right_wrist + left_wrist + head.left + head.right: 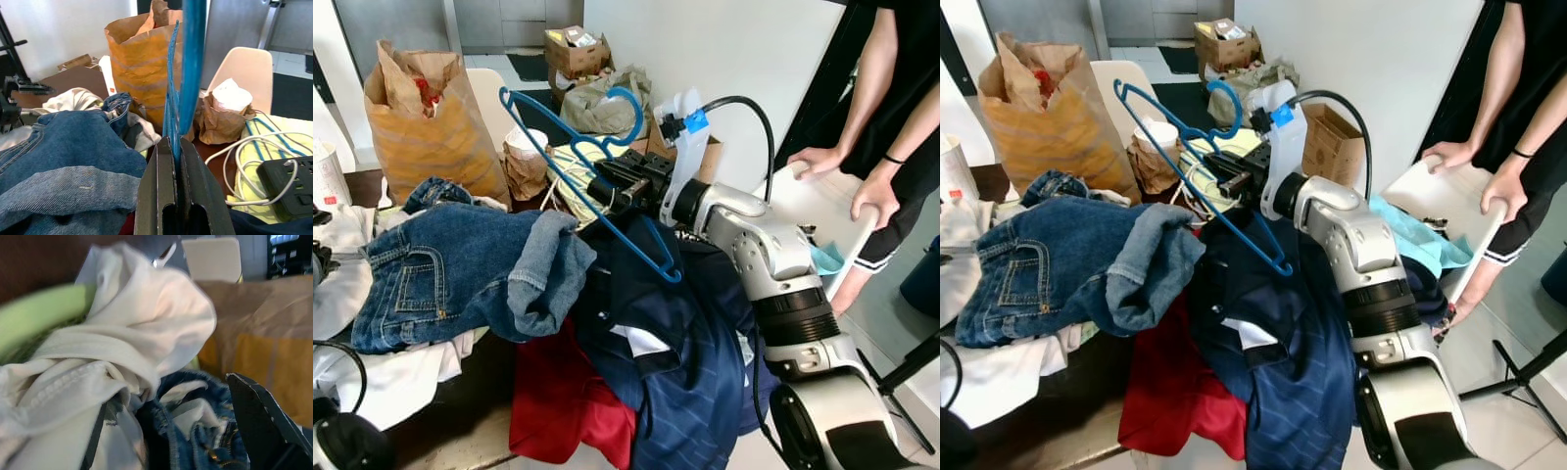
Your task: Hang hanger
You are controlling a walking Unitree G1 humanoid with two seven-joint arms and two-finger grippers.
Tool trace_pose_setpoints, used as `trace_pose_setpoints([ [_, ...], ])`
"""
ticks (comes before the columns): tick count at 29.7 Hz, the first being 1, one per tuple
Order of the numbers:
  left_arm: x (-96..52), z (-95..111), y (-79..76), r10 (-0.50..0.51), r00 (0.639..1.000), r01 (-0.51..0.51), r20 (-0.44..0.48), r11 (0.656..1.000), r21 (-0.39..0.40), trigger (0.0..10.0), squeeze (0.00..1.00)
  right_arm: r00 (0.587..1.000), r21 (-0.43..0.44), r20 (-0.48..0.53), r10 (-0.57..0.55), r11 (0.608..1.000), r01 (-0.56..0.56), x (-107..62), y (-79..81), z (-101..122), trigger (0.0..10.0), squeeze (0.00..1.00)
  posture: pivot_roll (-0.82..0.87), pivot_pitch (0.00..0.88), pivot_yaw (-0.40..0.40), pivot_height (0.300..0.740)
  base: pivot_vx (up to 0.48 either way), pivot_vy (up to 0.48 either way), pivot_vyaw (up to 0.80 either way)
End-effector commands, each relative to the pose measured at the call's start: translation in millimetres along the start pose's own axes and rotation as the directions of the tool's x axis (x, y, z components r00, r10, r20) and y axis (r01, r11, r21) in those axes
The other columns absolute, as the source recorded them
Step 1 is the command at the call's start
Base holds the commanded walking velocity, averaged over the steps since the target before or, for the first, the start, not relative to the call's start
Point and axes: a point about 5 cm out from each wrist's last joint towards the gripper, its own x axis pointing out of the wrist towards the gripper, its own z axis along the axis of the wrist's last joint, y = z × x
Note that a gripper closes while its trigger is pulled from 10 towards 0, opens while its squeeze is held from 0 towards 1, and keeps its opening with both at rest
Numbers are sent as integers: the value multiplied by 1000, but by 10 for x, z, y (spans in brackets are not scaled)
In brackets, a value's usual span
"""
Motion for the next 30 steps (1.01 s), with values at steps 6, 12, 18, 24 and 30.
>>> trace_pose_setpoints([
  [6, 165, -356, 266, 50, 984, -36, -173, 996, 83, 10000, 0, 1000, -41, 8, 7, 999, -7, -10, -11, 125, 10000, 0, -37, 52, -117, 740, 0, 0, 0],
  [12, 174, -395, 220, 9, 979, 10, -206, 995, 96, 9843, 0, 1000, -47, 8, 15, 999, -15, -1, 3, 138, 10000, 0, -34, 50, -120, 740, 0, 0, 0],
  [18, 175, -344, 152, -44, 980, 62, -194, 994, 89, 9294, 0, 1000, -48, 8, 21, 999, -20, 9, 14, 136, 10000, 0, -31, 47, -122, 740, 0, 0, 0],
  [24, 136, -411, 35, -186, 939, 216, -289, 973, 77, 824, 0, 999, -46, 13, 35, 998, -34, 34, 48, 141, 10000, 0, -26, 47, -120, 740, 0, 0, 0],
  [30, 109, -600, 109, -196, 903, 239, -383, 969, 68, 0, 0, 999, -44, 16, 36, 998, -35, 35, 61, 146, 10000, 0, -29, 51, -115, 740, 0, 0, 0],
])
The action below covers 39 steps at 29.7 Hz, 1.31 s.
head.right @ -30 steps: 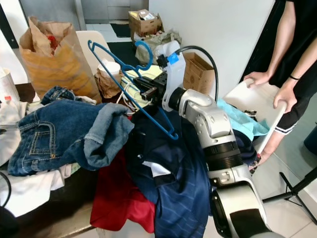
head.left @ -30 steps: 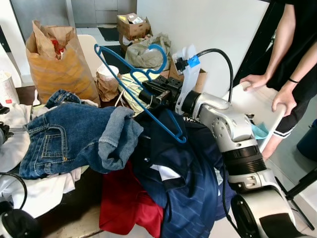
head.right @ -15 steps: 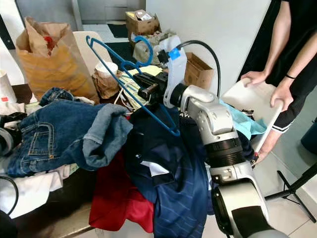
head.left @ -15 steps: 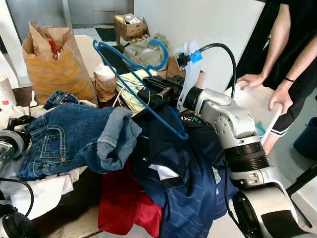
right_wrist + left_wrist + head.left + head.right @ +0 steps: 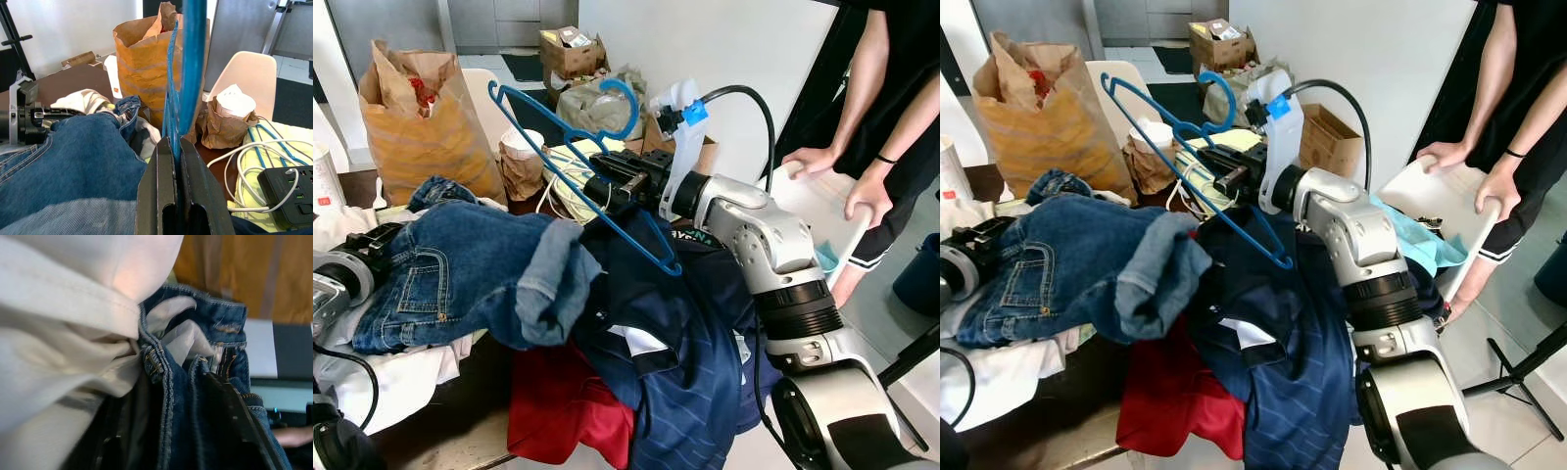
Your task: Hang hanger
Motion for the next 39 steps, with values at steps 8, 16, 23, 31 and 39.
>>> trace_pose_setpoints([
  [8, -28, 40, -22, -26, 999, 25, 46, 999, 35, 0, 0, 1000, -15, 16, -2, 1000, 2, 3, 11, 70, 10000, 0, -24, 53, -110, 740, 0, 0, 0],
  [16, -343, 360, -591, -269, 940, 209, 212, 940, 269, 0, 0, 1000, -7, 23, -5, 1000, 5, 14, 16, 63, 10000, 0, -10, 52, -103, 740, 0, 0, 0],
  [23, -922, 474, -1391, -603, 761, 401, 239, 727, 557, 0, 0, 999, -1, 36, -6, 1000, 6, 22, 26, 67, 10000, 0, 3, 50, -95, 740, 0, 0, 0],
  [31, -1590, 357, -2116, -830, 538, 416, 146, 412, 811, 0, 0, 999, 9, 52, -11, 1000, 10, 35, 28, 68, 10000, 0, 24, 45, -85, 740, 0, 0, 0],
  [39, -1624, 531, -2078, -726, 552, 68, 410, 529, 846, 0, 0, 998, 15, 55, -8, 1000, 7, 40, 44, 51, 10000, 0, 34, 50, -79, 740, 0, 0, 0],
])
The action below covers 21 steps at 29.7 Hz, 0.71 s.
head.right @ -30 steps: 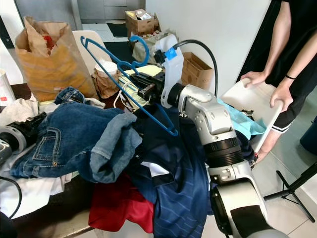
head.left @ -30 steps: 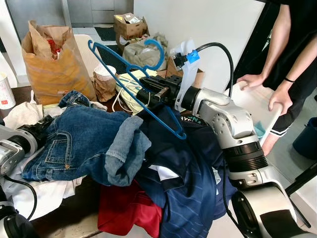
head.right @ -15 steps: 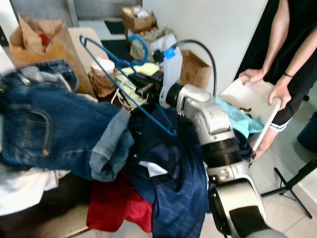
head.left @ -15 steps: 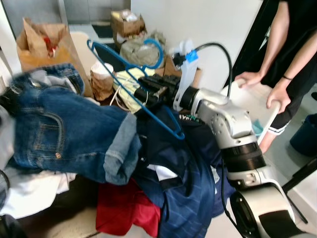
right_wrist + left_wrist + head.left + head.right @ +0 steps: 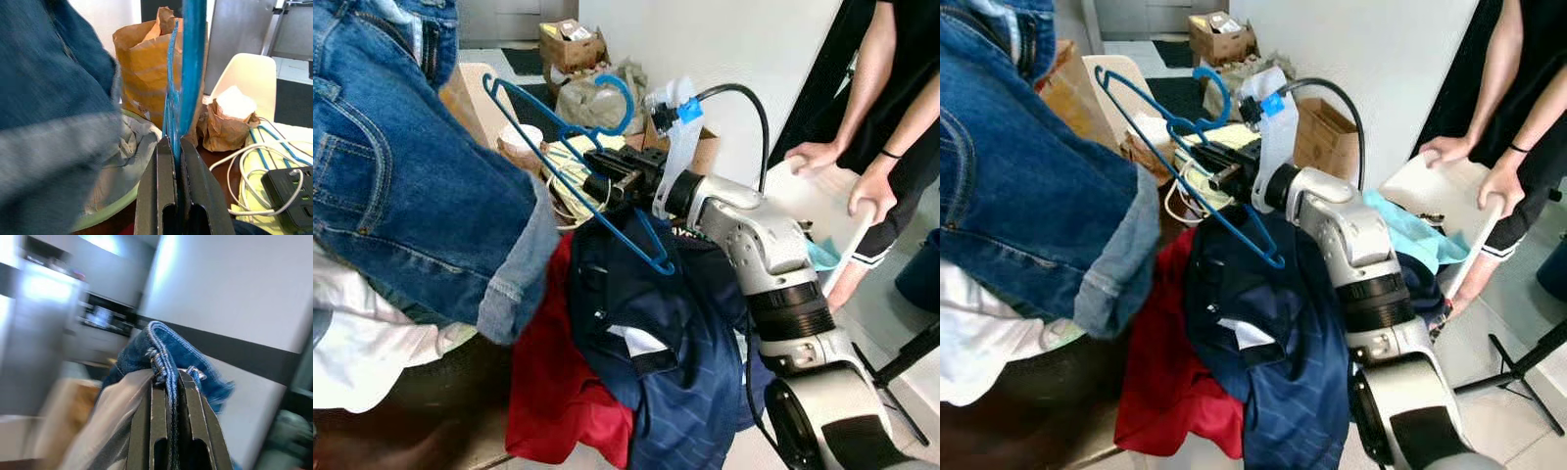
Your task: Hang hanger
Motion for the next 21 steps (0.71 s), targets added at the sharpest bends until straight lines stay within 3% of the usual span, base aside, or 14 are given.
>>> trace_pose_setpoints([
  [1, -101, -204, 156, 147, 989, -148, -25, 989, -10, 0, 0, 1000, -1, 26, -6, 1000, 6, -25, -13, 36, 10000, 0, 34, 53, -75, 740, 0, 0, 0],
  [2, -101, -204, 156, 147, 989, -148, -25, 989, -10, 0, 0, 1000, -1, 26, -6, 1000, 6, -25, -13, 36, 10000, 0, 34, 53, -75, 740, 0, 0, 0],
  [4, -231, -525, 282, 231, 964, -241, -131, 968, -68, 0, 0, 1000, -2, 24, -5, 1000, 5, -27, -8, 31, 10000, 0, 30, 54, -73, 740, 0, 0, 0],
  [6, -556, -975, 510, 402, 874, -450, -272, 882, -143, 0, 0, 1000, -3, 21, -4, 1000, 4, -39, -7, 26, 10000, 0, 26, 58, -70, 740, 0, 0, 0],
  [8, -725, -1112, 618, 489, 813, -554, -315, 817, -160, 0, 0, 1000, -5, 19, -4, 1000, 5, -48, -11, 24, 10000, 0, 26, 58, -70, 740, 0, 0, 0],
  [10, -1000, -1302, 767, 593, 704, -683, -390, 715, -147, 0, 0, 1000, -7, 13, -5, 1000, 5, -63, -22, 14, 10000, 0, 32, 62, -72, 740, 0, 0, 0],
  [12, -1077, -1349, 802, 617, 673, -714, -408, 686, -139, 0, 0, 1000, -8, 11, -5, 1000, 5, -67, -25, 11, 10000, 0, 32, 62, -72, 740, 0, 0, 0],
  [13, -1196, -1454, 853, 645, 618, -758, -449, 639, -126, 1255, 0, 1000, -9, 9, -2, 1000, 2, -65, -24, 6, 10000, 0, 37, 62, -75, 740, 0, 0, 0],
  [14, -1196, -1454, 853, 645, 618, -758, -449, 639, -126, 1255, 0, 1000, -9, 9, -2, 1000, 2, -65, -24, 6, 10000, 0, 37, 62, -75, 740, 0, 0, 0],
  [15, -1259, -1516, 876, 656, 588, -780, -473, 615, -117, 7961, 0, 1000, -8, 9, 2, 1000, -2, -58, -18, 2, 10000, 0, 38, 62, -77, 740, 0, 0, 0],
  [16, -1324, -1572, 900, 664, 563, -791, -492, 605, -87, 9765, 0, 1000, -10, 8, 6, 1000, -6, -50, -11, 0, 10000, 0, 37, 62, -78, 740, 0, 0, 0],
  [19, -1347, -1590, 889, 657, 565, -784, -499, 617, -75, 10000, 0, 1000, -11, 7, 11, 1000, -11, -44, -4, 0, 10000, 0, 38, 61, -81, 740, 0, 0, 0],
  [20, -1324, -1573, 856, 636, 592, -760, -495, 645, -81, 10000, 0, 1000, -13, 7, 14, 1000, -14, -40, 0, 2, 10000, 0, 37, 60, -82, 740, 0, 0, 0],
  [21, -1289, -1549, 805, 609, 621, -733, -493, 674, -91, 10000, 682, 1000, -13, 7, 16, 1000, -15, -40, 1, 4, 10000, 0, 35, 60, -82, 740, 0, 0, 0],
])
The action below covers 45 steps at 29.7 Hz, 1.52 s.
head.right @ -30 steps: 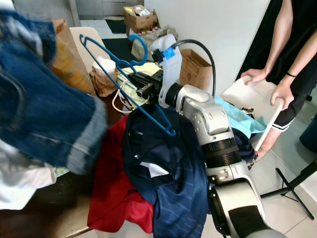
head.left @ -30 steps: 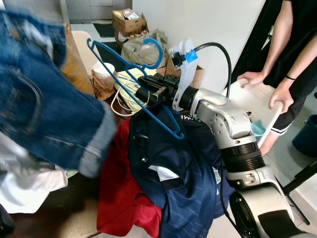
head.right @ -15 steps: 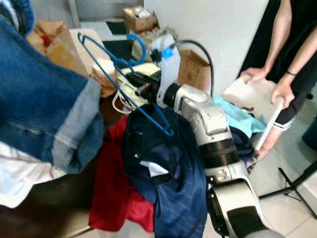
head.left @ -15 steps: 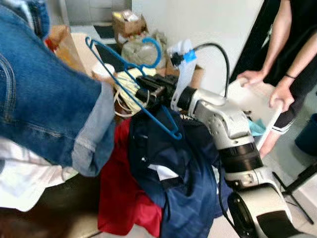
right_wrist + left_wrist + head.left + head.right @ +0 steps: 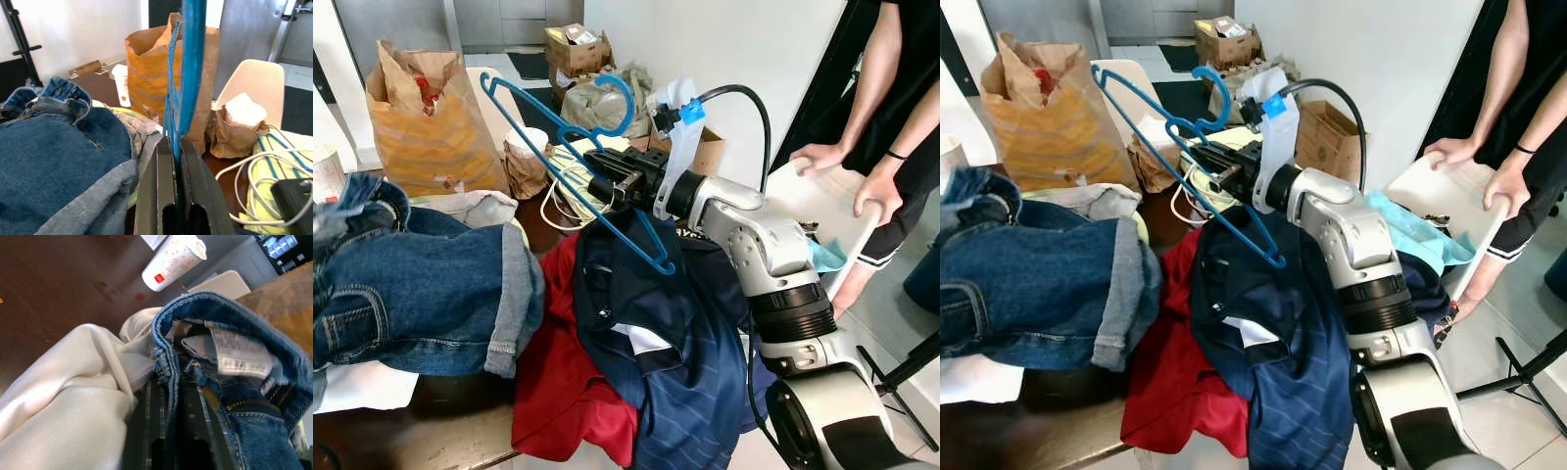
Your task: Hang hanger
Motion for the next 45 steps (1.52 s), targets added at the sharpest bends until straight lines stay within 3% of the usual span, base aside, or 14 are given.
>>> trace_pose_setpoints([
  [1, -41, -23, -130, -86, 996, 88, -39, 995, 51, 10000, 1000, 1000, -4, 5, 3, 1000, -3, -18, -5, 2, 10000, 0, 35, 59, -86, 740, 0, 0, 0],
  [4, -62, 6, -222, -138, 989, 142, -47, 987, 74, 10000, 1000, 1000, -5, 3, 3, 1000, -3, -21, -8, 2, 10000, 0, 35, 59, -86, 740, 0, 0, 0],
  [7, -167, 202, -524, -289, 955, 297, -70, 931, 213, 10000, 1000, 1000, -9, 1, 4, 1000, -4, -24, -16, 6, 10000, 0, 35, 57, -90, 740, 0, 0, 0],
  [10, -208, 251, -600, -328, 941, 339, -85, 905, 257, 10000, 1000, 1000, -10, 1, 5, 1000, -5, -24, -16, 8, 10000, 0, 35, 57, -90, 740, 0, 0, 0],
  [12, -321, 372, -750, -405, 907, 419, -117, 835, 356, 10000, 1000, 1000, -12, 0, 6, 1000, -6, -23, -19, 14, 10000, 0, 36, 58, -92, 740, 0, 0, 0],
  [13, -321, 372, -750, -405, 907, 419, -117, 835, 356, 10000, 1000, 1000, -12, 0, 6, 1000, -6, -23, -19, 14, 10000, 0, 36, 58, -92, 740, 0, 0, 0],
  [14, -438, 506, -882, -478, 868, 487, -133, 770, 411, 10000, 1000, 1000, -13, -2, 7, 1000, -7, -24, -22, 16, 10000, 0, 36, 59, -93, 740, 0, 0, 0],
  [19, -533, 632, -951, -512, 843, 523, -162, 716, 462, 10000, 1000, 1000, -14, -6, 8, 1000, -8, -27, -28, 17, 10000, 0, 38, 65, -96, 740, 0, 0, 0],
  [24, -530, 721, -935, -486, 861, 487, -152, 698, 525, 10000, 1000, 1000, -14, -8, 8, 1000, -8, -28, -31, 15, 10000, 0, 38, 65, -96, 740, 0, 0, 0],
  [28, -385, 875, -782, -353, 935, 284, -28, 702, 653, 10000, 1000, 1000, -12, -9, 8, 1000, -8, -22, -33, 13, 10000, 0, 40, 66, -102, 740, 0, 0, 0],
  [29, -281, 931, -681, -298, 954, 180, 38, 668, 722, 10000, 0, 1000, -12, -10, 9, 1000, -9, -18, -31, 12, 10000, 0, 37, 67, -104, 740, 0, 0, 0],
  [32, -121, 946, -565, -283, 955, 99, 87, 583, 806, 10000, 0, 1000, -12, -10, 10, 1000, -10, -12, -28, 14, 10000, 0, 34, 67, -107, 740, 0, 0, 0],
  [39, 260, 750, -526, -337, 941, 208, 6, 594, 777, 10000, 0, 1000, -19, -12, 2, 1000, -2, -48, -53, 39, 10000, 0, 14, 68, -107, 740, 0, 0, 0],
  [45, 359, 608, -491, -342, 938, 260, -55, 592, 762, 10000, 0, 1000, -23, -13, 0, 1000, -1, -54, -57, 48, 10000, 0, 5, 71, -108, 740, 0, 0, 0],
])
